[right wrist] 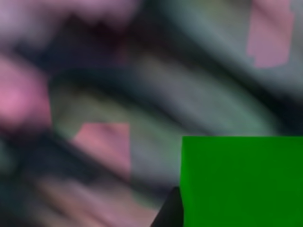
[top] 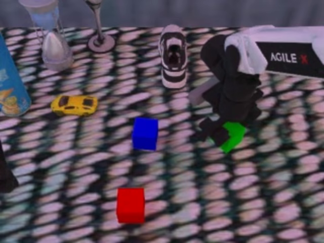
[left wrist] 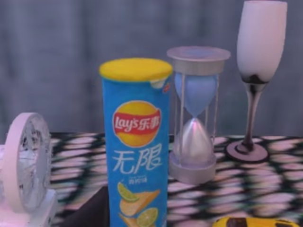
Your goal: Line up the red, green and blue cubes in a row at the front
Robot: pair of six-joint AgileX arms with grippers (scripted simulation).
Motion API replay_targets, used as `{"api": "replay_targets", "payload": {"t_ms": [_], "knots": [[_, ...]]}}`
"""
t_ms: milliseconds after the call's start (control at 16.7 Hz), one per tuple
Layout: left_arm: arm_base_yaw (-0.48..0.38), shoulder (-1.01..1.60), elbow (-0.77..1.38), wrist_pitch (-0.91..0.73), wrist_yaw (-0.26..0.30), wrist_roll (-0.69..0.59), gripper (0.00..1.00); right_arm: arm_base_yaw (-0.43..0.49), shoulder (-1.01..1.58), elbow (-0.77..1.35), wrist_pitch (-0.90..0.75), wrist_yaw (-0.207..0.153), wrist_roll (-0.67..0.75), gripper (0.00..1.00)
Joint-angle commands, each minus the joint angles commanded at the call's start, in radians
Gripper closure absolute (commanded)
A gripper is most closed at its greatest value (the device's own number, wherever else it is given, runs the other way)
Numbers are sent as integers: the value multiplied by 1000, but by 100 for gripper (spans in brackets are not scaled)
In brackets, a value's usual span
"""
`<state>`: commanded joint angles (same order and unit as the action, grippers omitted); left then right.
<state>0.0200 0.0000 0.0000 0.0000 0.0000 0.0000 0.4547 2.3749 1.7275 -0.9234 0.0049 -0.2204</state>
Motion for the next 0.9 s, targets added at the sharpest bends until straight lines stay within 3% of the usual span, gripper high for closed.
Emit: {"api": "replay_targets", "payload": {"t_ms": [120, 180, 720, 900], "knots": [[0, 0, 0, 0, 0, 0, 0, 0, 0, 0, 0, 0, 0, 98], [0, 0, 0, 0, 0, 0, 0, 0, 0, 0, 0, 0, 0, 100], [0, 0, 0, 0, 0, 0, 0, -2, -6, 4, -5, 0, 0, 100], [0, 0, 0, 0, 0, 0, 0, 3, -30, 51, -73, 0, -1, 100]]}}
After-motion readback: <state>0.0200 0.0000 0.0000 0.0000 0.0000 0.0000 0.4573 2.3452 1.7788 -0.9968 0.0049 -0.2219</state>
